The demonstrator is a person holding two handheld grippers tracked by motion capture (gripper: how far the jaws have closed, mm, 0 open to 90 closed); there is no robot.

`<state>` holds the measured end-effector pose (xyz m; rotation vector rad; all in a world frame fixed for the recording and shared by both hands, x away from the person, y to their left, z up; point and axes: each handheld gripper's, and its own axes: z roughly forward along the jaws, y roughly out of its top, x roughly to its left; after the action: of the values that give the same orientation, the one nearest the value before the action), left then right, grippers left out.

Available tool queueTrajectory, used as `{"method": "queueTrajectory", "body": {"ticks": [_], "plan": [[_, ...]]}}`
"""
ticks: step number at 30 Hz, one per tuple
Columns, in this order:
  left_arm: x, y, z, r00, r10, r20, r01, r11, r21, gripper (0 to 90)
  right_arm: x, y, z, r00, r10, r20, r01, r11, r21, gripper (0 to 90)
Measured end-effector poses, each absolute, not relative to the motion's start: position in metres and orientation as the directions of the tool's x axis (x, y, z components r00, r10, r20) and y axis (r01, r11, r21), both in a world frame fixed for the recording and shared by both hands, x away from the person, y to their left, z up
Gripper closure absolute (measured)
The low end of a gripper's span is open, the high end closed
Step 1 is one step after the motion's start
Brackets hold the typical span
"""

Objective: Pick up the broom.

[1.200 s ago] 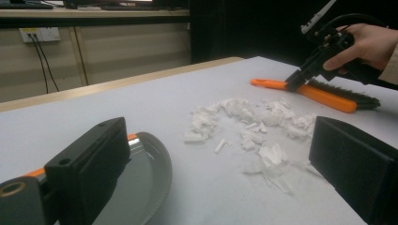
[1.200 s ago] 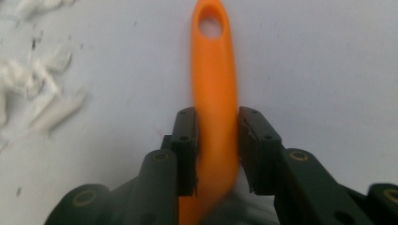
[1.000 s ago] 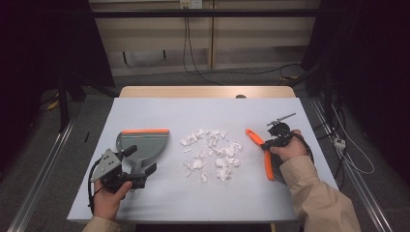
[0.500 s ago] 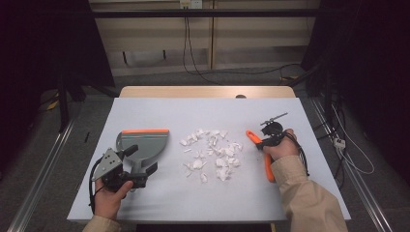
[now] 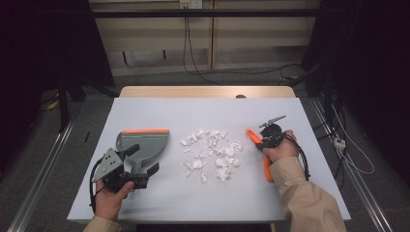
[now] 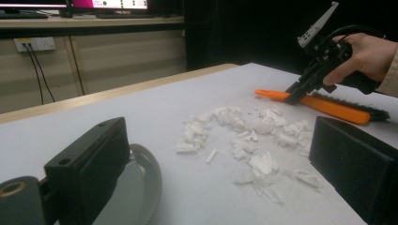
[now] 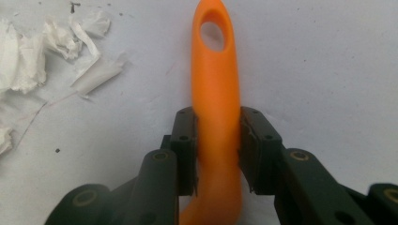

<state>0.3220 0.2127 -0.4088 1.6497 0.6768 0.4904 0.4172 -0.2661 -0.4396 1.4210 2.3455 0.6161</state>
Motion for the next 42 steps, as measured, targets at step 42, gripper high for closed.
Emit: {"method": "queueTrajectory", "body": {"ticks": [42], "plan": [[0.323, 0.171, -0.406, 0.776, 0.625, -0.085, 0.192, -0.106, 0.976, 5.0, 0.376, -0.320, -0.400, -0.282, 0.959, 0.022, 0.718, 0.196, 0.668, 73.2]]}}
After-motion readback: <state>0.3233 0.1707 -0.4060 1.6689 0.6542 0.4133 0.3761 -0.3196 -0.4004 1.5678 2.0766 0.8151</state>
